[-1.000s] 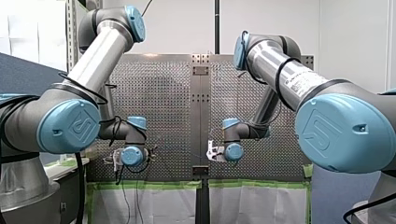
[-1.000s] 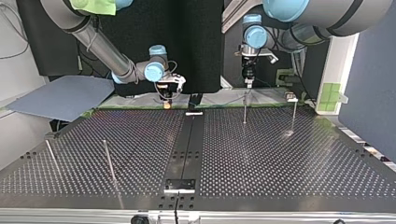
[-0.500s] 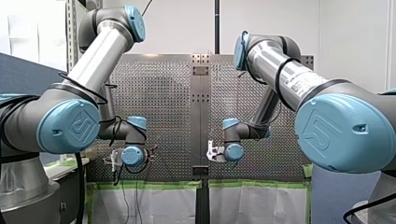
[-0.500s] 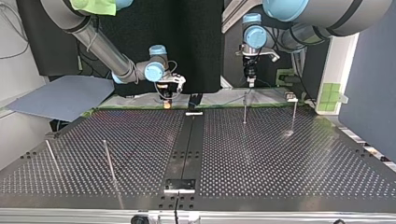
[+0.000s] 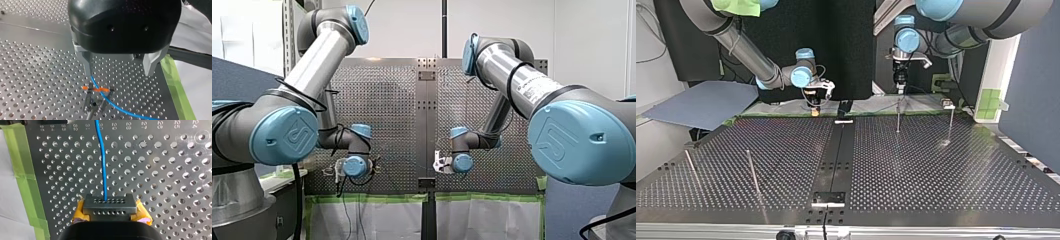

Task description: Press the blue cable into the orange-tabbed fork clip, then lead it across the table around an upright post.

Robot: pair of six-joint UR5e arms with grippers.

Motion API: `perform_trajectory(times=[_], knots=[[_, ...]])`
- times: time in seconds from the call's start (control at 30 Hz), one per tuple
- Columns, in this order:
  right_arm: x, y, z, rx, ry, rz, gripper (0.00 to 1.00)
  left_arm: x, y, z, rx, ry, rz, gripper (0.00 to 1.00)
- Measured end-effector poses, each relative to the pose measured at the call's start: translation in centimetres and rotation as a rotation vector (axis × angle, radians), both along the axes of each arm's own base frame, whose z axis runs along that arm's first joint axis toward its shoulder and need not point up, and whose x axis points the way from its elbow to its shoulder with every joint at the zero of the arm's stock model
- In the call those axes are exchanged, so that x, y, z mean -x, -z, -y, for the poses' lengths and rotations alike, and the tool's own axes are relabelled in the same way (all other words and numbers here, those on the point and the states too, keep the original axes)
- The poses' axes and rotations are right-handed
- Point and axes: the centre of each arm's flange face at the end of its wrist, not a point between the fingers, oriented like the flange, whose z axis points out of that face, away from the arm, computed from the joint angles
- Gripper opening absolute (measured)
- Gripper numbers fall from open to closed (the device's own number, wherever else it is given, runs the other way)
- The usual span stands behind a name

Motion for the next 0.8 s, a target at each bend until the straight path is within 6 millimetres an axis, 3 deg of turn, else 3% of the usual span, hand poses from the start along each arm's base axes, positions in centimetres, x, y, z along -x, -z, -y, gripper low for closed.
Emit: perform_trajectory(times=[0.37, 0.8], knots=[[-0.9, 0.0, -0.6, 0.003, -0.083, -0.007, 0.0, -2.2, -1.2, 3.5, 0.018, 0.064, -0.002, 1.0], [-1.6, 0.0, -1.1, 0.001, -0.151, -0.006, 0.0, -3.0, -3.2, 8.9, 0.062, 0.067, 0.003, 1.0]])
